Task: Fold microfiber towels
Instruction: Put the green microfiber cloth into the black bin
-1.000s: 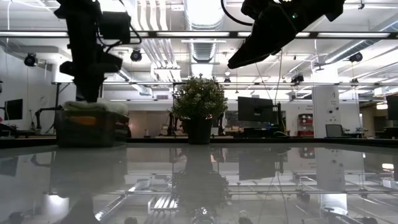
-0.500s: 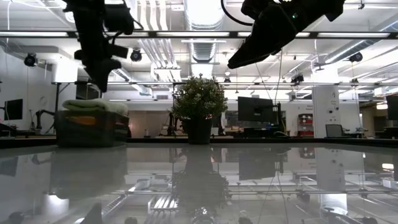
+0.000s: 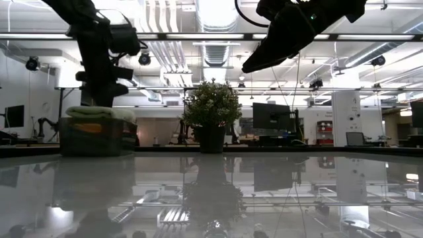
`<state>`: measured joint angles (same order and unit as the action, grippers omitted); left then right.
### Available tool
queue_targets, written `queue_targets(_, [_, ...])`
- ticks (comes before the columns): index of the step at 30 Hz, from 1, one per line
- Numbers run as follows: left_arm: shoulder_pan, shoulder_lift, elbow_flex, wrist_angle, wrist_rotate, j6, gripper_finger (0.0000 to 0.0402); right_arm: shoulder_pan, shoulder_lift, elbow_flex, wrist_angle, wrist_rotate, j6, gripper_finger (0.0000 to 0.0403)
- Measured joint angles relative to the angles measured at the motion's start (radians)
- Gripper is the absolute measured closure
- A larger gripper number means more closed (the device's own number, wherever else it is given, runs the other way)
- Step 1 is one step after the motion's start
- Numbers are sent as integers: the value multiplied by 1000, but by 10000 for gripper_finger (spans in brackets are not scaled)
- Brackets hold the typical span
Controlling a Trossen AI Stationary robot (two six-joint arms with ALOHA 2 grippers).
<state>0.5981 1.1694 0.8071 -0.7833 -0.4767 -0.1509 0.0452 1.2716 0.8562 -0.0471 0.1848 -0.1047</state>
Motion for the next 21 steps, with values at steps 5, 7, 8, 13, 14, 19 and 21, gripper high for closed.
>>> queue_targets(5, [4, 2, -41, 43, 0, -5, 402, 0, 0, 0, 0, 0, 0, 76])
queue_targets(7, [4, 4, -62, 76, -1, -26, 402, 0, 0, 0, 0, 0, 0, 76])
queue_targets(8, [4, 4, -75, 96, -1, -27, 402, 0, 0, 0, 0, 0, 0, 76])
queue_targets(13, [4, 4, -111, 141, -3, -51, 402, 0, 0, 0, 0, 0, 0, 76])
queue_targets(14, [4, 3, -109, 140, -3, -51, 402, 0, 0, 0, 0, 0, 0, 76])
queue_targets(19, [-5, -38, -59, 111, 0, -52, 402, 0, 0, 0, 0, 0, 0, 76])
queue_targets(21, [-14, -68, -51, 123, 0, -53, 402, 0, 0, 0, 0, 0, 0, 76])
